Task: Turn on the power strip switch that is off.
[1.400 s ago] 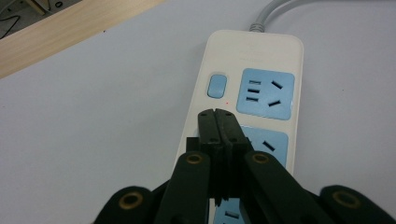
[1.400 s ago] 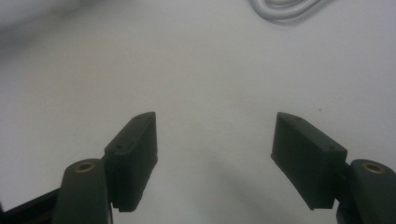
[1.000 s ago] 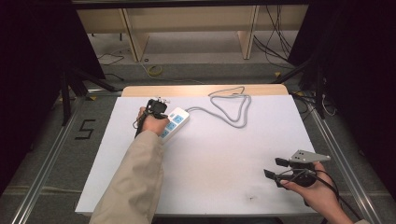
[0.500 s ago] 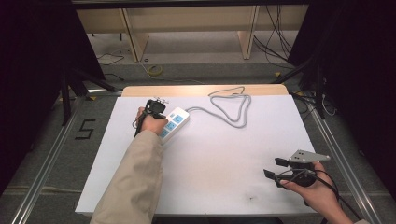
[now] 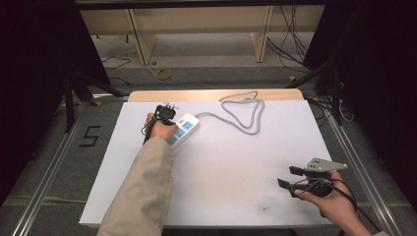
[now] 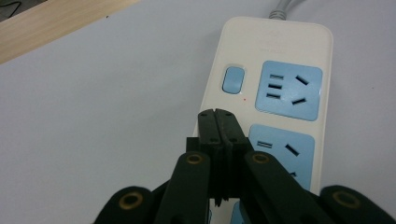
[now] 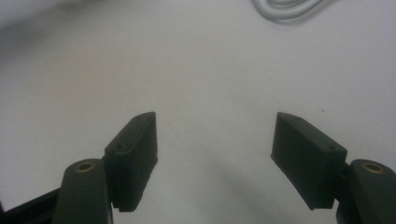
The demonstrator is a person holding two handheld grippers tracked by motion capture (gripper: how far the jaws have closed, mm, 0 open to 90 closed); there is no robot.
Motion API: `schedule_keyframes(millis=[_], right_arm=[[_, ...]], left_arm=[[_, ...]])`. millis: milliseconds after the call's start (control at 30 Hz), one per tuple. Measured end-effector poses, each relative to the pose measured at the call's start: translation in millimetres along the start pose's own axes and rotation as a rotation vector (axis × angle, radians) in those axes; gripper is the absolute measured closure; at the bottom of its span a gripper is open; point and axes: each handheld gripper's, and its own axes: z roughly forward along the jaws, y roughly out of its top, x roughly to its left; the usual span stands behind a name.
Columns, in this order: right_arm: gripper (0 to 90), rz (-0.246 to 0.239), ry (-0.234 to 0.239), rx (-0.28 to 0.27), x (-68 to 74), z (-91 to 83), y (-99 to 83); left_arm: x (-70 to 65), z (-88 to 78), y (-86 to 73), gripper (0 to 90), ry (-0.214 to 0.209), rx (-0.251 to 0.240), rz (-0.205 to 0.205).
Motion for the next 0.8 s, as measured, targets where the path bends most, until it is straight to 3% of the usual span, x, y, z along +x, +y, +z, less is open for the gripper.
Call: schedule_keyframes(millis=[800], right_arm=[[31.6, -0.001, -0.001, 0.004, 0.4, -0.8, -0.3]], left_arm=[[1.2, 1.6, 1.3, 90.0, -0.006, 0.015, 0.017]])
